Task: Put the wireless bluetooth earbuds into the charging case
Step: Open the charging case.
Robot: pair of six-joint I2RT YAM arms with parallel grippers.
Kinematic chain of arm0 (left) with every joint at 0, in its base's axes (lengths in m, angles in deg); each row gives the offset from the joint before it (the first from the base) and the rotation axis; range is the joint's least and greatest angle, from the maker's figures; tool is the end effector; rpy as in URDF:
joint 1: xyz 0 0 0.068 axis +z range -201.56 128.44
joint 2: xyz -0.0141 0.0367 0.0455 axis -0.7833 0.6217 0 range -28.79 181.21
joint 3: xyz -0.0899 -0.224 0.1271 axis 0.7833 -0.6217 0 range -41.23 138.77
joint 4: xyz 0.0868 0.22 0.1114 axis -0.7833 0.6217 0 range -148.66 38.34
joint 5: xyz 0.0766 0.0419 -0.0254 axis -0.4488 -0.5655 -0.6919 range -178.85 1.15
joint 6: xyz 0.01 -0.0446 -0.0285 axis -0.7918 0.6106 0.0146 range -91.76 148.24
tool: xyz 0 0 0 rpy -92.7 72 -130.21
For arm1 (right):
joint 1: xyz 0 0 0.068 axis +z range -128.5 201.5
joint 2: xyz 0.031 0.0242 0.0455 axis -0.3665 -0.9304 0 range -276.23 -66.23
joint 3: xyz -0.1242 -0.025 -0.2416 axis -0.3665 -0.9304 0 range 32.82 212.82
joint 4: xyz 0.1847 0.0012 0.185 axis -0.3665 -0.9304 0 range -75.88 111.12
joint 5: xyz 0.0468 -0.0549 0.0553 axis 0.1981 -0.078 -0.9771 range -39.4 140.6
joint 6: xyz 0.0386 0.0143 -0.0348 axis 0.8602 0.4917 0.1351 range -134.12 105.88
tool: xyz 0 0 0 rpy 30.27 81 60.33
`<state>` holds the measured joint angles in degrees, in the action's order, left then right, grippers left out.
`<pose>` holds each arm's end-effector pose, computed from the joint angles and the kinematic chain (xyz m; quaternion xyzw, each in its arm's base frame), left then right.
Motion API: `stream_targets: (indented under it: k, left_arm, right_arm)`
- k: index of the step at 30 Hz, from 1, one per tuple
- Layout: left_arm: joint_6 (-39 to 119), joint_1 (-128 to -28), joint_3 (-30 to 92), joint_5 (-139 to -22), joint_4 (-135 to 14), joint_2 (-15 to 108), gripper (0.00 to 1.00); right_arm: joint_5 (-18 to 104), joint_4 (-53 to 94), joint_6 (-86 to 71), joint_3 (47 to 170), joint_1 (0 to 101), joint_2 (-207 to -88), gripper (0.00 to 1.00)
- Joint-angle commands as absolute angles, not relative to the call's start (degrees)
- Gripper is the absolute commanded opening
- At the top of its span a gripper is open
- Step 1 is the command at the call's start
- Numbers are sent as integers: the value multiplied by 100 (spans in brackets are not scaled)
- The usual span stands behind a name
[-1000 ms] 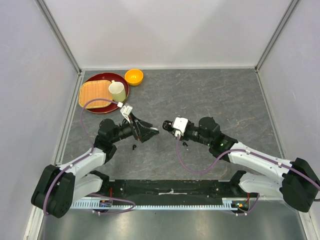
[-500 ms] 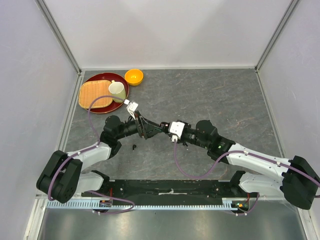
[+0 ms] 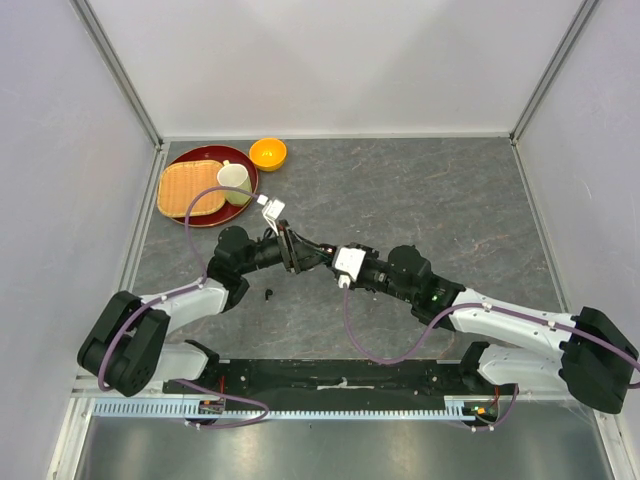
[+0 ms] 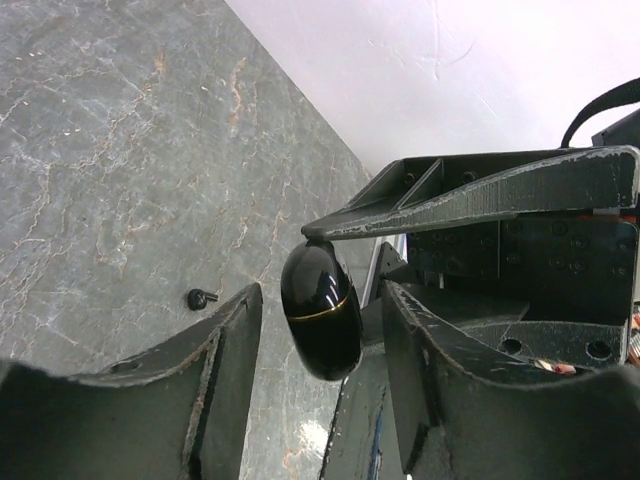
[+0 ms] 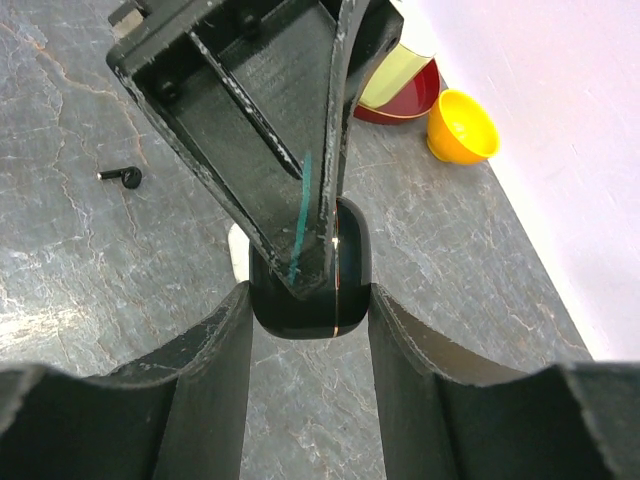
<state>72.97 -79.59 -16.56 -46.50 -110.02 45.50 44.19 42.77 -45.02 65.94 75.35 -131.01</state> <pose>0.2121 -0.1402 0.2230 0.1621 0.6800 -0.5995 0.3897 0.1473 0.2083 0.2558 -0.5421 0.5409 0.1697 0.6204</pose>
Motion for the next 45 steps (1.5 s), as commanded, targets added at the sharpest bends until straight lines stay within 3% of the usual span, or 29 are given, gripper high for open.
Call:
stream_targets:
  k: [1,6,9,11,12,14,15,16,24,26,32,37,41,45]
  left_arm:
    - [7403,-8030,-1354,-4604,-11008,4645,54]
    - [7376,-8048,-1319,-4543,-10946,4680,36]
    - [7333,-8065,-1301,-4464,-10955,4706,17]
    - [7254,-8065,-1310,-4394,-10946,4689,3]
    - [7227,-8065,-1336,-4393,-10981,4671,2]
    - [7166,-8065,-1380,-4393,-11069,4636,2]
    - [7148,-8065,-1459,-4393,-11182,4593,2]
    - [7130,-8065,-1503,-4463,-11218,4549,2]
    - [6410,-8065,-2109,-5394,-11017,3662,2]
    - [6103,-8065,-2311,-5693,-10938,3275,2]
    - [5320,-8057,-2181,-6098,-10497,2291,2]
    - [5082,-8057,-2084,-5852,-11078,2342,2]
    - [5310,-8057,-1488,-5290,-10982,2667,2]
    - [5139,-8074,-1179,-5282,-10516,2607,2]
  right_arm:
    - [4594,4749,-4577,6577,7634,-13162,0]
    - [4577,4775,-4603,6621,7705,-13224,0]
    - [4647,4828,-4620,6613,7740,-13224,0]
    - [4682,4881,-4586,6621,7757,-13206,5]
    - [4691,4907,-4533,6621,7749,-13189,11]
    - [4726,4934,-4088,6718,7757,-13136,36]
    - [4744,4916,-3893,6770,7749,-13119,59]
    - [4753,4873,-3734,6893,7757,-13101,68]
    - [5489,4187,-2076,7184,7749,-12531,97]
    - [6382,4013,-1180,7131,7723,-12223,98]
    - [6466,2835,493,7535,7565,-11642,98]
    - [8792,1283,2854,8010,7354,-11581,98]
    - [7217,856,4744,8501,6328,-11791,98]
    - [5986,724,5257,9213,6097,-12265,98]
